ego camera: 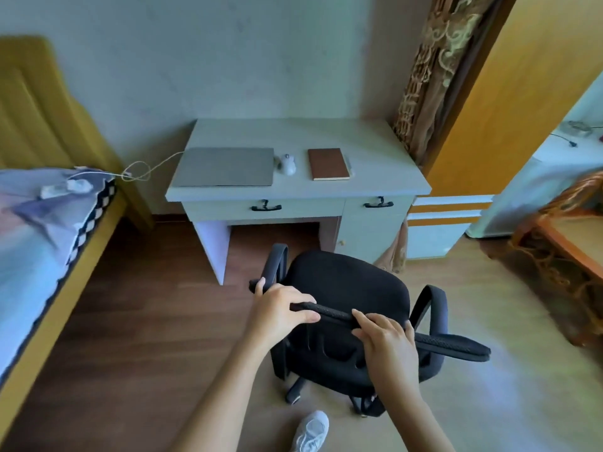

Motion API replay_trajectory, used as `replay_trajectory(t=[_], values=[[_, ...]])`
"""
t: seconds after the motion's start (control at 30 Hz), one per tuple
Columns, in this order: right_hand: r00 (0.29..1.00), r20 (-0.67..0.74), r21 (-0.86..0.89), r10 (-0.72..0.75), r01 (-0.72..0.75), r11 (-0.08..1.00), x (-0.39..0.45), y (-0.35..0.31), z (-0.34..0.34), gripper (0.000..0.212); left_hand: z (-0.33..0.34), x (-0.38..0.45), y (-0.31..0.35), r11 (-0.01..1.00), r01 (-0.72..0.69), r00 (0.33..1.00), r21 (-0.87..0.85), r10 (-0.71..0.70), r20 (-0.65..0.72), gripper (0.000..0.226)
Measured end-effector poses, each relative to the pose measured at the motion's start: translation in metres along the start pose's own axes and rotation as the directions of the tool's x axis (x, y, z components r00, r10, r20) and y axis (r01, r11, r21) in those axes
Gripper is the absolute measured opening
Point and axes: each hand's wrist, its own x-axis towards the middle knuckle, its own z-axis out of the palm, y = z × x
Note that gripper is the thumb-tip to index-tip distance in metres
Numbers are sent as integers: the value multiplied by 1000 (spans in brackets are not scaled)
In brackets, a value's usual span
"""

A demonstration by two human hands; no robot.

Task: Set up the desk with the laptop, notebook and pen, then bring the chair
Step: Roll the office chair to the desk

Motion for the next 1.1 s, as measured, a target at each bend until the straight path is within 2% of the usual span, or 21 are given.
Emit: replay_trajectory(t=[0.13,0.3,0.5,0.73,1.0,1.1], values=[[995,86,69,-55,49,996,-7,-22,0,30,-19,-29,-13,998,60,996,10,-59,-67,22],[987,128,169,-92,70,983,-5,-56,-4,27,-38,-49,-37,992,113,987,47,-107,-118,22],[972,156,110,-174,158,981,0,-87,17,28,-60,-56,-69,987,160,977,31,-154,-149,16],[970,177,144,-168,143,979,36,-136,36,28,-92,-25,-112,981,195,968,22,-189,-168,22],[937,326,137,-127,87,987,106,-188,43,34,-120,26,-148,972,219,966,88,-204,-159,30],[927,356,129,-115,74,989,125,-198,53,34,-124,38,-159,974,196,965,113,-170,-202,32]])
